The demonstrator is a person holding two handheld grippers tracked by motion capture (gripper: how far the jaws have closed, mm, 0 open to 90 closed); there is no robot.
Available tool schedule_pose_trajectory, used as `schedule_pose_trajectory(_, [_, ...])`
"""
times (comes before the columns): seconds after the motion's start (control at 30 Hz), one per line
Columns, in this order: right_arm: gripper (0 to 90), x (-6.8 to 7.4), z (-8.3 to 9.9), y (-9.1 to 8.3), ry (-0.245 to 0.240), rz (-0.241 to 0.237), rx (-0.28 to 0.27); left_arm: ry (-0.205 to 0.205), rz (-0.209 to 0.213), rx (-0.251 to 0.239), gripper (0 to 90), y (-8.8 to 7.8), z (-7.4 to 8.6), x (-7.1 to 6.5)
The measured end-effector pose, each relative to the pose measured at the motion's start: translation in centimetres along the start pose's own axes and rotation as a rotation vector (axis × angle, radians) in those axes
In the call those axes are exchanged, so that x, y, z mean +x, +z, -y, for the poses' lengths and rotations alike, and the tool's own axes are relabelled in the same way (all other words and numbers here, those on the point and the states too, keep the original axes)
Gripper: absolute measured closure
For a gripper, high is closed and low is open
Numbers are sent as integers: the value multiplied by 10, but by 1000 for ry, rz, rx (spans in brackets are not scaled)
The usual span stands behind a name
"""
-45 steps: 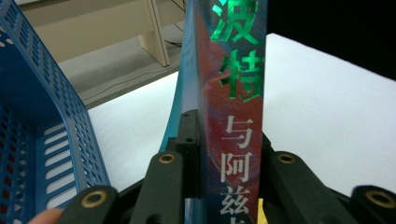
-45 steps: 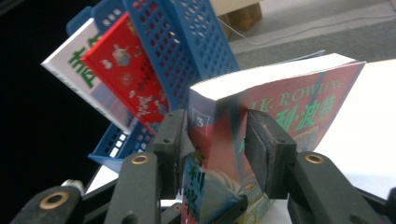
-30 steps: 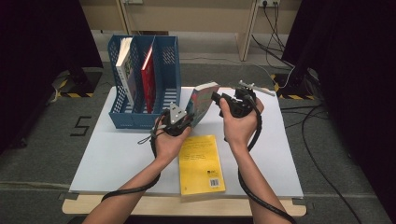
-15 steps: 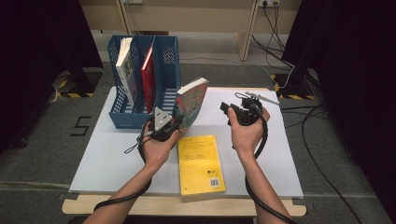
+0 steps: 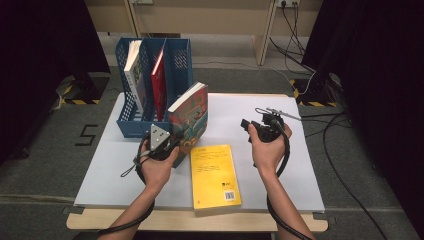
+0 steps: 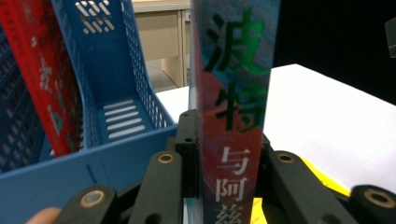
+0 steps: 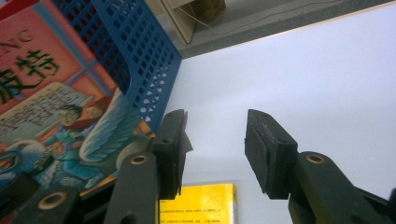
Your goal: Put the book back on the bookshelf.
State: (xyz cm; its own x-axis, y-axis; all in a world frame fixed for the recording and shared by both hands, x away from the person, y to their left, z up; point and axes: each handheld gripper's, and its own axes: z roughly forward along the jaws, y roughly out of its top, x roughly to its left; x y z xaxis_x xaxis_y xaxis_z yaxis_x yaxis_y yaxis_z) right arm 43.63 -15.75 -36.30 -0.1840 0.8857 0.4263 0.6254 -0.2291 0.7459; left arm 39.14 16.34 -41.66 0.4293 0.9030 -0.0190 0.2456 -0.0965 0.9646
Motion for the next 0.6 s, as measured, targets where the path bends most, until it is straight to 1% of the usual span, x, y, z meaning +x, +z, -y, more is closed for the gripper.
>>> schedule_pose_trajectory(0.03, [586,-1,1,0,7,1,6,1,-5,1,736,-1,1,1])
schedule_pose_trajectory(0.17, [586,-5,4,-1,7,6,13,2,-11,14,735,-5,3,3])
schedule_pose_trajectory(0.23, [586,-7,6,-2,8,11,13,29,-30,23,735,-8,6,3])
schedule_pose_trajectory(0.33, [586,-13,9,-3,16,21,17,10,-16,29,735,-12,13,8])
schedule_pose_trajectory(0.4, [586,-17,10,-3,18,27,21,11,-18,39,734,-15,17,11])
schedule_pose_trajectory(0.43, [586,-19,11,-3,20,30,21,4,-13,37,733,-16,18,12])
schedule_pose_trajectory(0.47, [586,-20,13,-3,26,33,24,6,-8,32,732,-17,19,13])
schedule_pose_trajectory(0.53, [586,-23,15,-3,21,36,29,21,-1,29,730,-17,19,14])
schedule_pose_trajectory(0.6, [585,-25,18,-2,30,41,32,31,9,20,728,-17,20,14])
